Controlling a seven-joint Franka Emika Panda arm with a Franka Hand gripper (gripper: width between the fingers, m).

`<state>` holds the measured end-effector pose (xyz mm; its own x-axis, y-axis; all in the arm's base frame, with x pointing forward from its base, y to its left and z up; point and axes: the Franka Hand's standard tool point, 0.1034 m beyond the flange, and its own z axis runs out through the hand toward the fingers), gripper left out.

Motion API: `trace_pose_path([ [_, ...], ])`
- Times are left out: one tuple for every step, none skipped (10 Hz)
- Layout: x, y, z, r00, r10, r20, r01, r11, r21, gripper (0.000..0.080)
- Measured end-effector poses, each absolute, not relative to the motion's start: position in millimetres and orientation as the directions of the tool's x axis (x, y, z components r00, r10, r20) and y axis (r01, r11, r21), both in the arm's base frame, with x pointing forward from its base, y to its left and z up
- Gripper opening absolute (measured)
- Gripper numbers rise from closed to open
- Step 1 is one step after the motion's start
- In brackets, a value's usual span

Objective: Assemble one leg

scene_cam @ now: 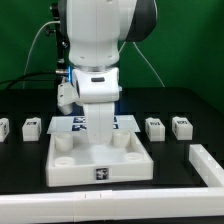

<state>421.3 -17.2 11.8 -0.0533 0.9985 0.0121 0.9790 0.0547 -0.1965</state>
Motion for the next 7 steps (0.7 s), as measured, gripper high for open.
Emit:
trace_pose_path([
  [421.7, -17.2, 11.9, -0.053, 0.999, 0.012, 0.979, 0.055, -0.195, 0.0078],
  [421.8, -17.2, 12.0, -0.053, 0.999, 0.012, 0.979, 0.054, -0.194, 0.0078],
  [421.8, -17.2, 12.0, -0.053, 0.999, 0.012, 0.979, 0.054, -0.194, 0.0078],
  [421.9, -17.2, 12.0, -0.053, 0.999, 0.012, 0.979, 0.054, -0.194, 0.0078],
  [421.9, -17.2, 12.0, -0.053, 0.999, 0.012, 0.979, 0.054, -0.194, 0.0078],
  [421.9, -17.2, 12.0, -0.053, 0.999, 0.012, 0.979, 0.054, -0.194, 0.0078],
  [421.9, -17.1, 12.0, -0.053, 0.999, 0.012, 0.980, 0.054, -0.194, 0.0078],
])
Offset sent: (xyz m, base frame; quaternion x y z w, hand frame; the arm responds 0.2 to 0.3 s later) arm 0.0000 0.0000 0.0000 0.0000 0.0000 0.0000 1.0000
